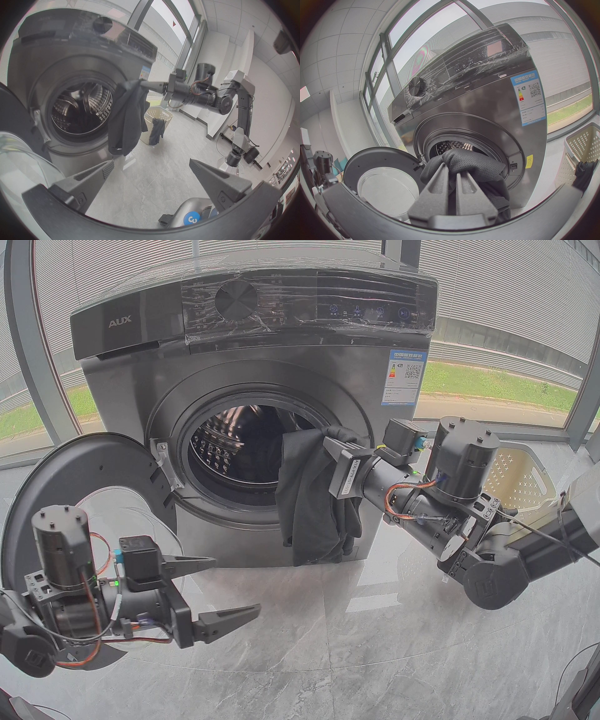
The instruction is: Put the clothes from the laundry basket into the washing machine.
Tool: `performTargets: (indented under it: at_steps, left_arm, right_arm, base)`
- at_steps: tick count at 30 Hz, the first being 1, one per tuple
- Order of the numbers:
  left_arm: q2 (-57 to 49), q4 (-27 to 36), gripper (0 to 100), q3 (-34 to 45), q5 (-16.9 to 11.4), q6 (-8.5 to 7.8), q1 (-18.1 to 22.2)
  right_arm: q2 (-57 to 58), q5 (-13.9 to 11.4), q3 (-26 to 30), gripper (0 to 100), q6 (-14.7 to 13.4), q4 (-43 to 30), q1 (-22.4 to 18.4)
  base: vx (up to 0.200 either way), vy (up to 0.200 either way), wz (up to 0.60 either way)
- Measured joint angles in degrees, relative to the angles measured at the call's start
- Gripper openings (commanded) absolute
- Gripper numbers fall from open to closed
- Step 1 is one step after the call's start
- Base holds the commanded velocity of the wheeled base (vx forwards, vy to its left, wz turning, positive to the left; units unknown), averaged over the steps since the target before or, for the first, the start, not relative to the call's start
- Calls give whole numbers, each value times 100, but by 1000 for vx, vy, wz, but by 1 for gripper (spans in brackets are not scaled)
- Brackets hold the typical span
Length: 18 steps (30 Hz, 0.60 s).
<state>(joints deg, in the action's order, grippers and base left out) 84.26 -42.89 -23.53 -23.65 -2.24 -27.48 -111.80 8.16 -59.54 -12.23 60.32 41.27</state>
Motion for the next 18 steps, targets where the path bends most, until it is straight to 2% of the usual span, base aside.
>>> performTargets:
  at_steps: [5, 14, 16, 18]
  left_arm:
    - [706, -99, 100, -276, -10, 129, -146]
    - [1631, -172, 100, -539, -84, 193, -188]
    - [1816, -263, 100, -631, -95, 306, -184]
    - [2013, -479, 100, -736, -100, 506, -182]
  right_arm:
    - [-40, 5, -22, 0, -44, 46, 24]
    - [-57, 5, -13, 0, -88, 66, 106]
    - [-60, 5, -10, 0, -88, 72, 137]
    - [-57, 10, -2, 0, -93, 79, 160]
  base:
    - [0, 0, 0]
    - [0, 0, 0]
    - [0, 0, 0]
    - [0, 0, 0]
